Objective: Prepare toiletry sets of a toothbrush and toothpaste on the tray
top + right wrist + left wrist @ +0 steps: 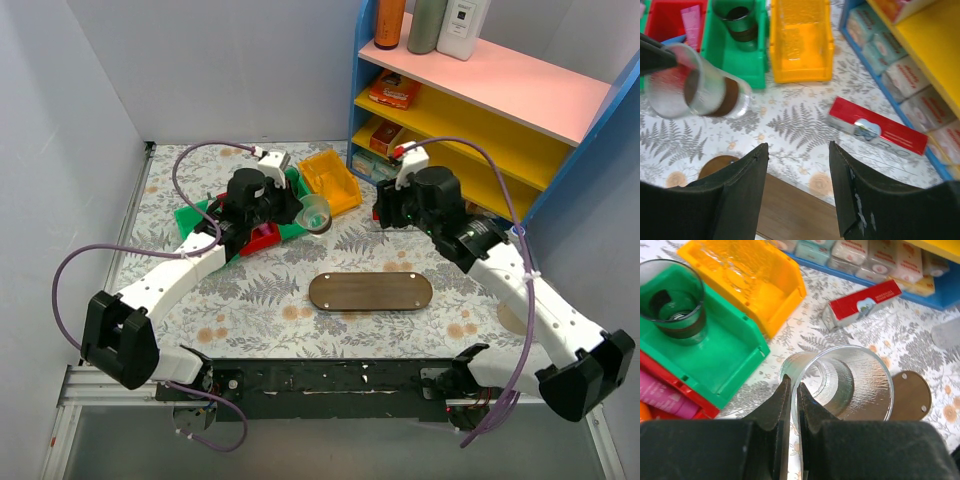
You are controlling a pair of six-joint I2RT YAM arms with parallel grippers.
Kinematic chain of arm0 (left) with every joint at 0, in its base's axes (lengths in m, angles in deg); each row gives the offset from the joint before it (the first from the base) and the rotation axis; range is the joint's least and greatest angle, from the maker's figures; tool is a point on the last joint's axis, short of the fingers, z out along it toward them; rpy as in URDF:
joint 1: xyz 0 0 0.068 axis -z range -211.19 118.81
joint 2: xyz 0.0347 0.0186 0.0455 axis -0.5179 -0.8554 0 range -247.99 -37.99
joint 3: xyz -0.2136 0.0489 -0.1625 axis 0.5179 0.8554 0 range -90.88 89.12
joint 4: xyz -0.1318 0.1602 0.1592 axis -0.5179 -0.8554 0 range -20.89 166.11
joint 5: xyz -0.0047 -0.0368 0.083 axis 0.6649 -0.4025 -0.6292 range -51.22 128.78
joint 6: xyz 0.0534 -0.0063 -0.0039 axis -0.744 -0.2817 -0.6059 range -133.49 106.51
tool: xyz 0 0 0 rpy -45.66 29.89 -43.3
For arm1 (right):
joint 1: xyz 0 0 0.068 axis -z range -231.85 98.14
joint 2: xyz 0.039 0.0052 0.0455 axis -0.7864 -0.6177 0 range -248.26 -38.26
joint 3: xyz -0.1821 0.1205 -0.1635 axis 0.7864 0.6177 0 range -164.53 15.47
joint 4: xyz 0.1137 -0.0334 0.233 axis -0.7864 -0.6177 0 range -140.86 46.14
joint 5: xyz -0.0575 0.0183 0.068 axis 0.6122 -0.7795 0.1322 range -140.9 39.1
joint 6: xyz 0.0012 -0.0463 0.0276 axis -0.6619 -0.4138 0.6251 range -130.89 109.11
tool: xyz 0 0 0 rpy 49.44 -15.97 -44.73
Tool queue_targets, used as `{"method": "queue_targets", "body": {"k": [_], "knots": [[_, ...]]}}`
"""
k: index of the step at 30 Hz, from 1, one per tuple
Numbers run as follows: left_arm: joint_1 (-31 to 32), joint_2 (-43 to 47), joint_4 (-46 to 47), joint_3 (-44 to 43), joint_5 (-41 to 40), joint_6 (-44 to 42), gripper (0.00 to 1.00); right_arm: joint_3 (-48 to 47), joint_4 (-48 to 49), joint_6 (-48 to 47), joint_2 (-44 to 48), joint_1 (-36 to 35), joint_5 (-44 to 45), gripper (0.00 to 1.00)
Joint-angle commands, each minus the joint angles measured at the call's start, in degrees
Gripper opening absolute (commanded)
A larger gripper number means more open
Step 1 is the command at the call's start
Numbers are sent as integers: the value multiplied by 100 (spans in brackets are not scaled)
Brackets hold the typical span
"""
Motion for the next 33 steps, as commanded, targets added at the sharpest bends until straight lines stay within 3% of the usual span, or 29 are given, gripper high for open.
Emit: {"method": "queue_targets", "body": {"k": [1, 13, 25, 33], "knots": [[290, 136, 250, -279, 115, -149, 0, -763, -115, 269, -509, -676, 302, 58], [669, -14, 39, -393, 97, -500, 0, -1671, -608, 832, -1766, -1565, 900, 56], [809, -84, 39, -367, 124, -544, 0, -1759, -872, 1078, -2215, -1574, 1234, 55], [915, -84, 39, -358, 80, -580, 0, -1671, -872, 1087, -2259, -1574, 1269, 47]]}}
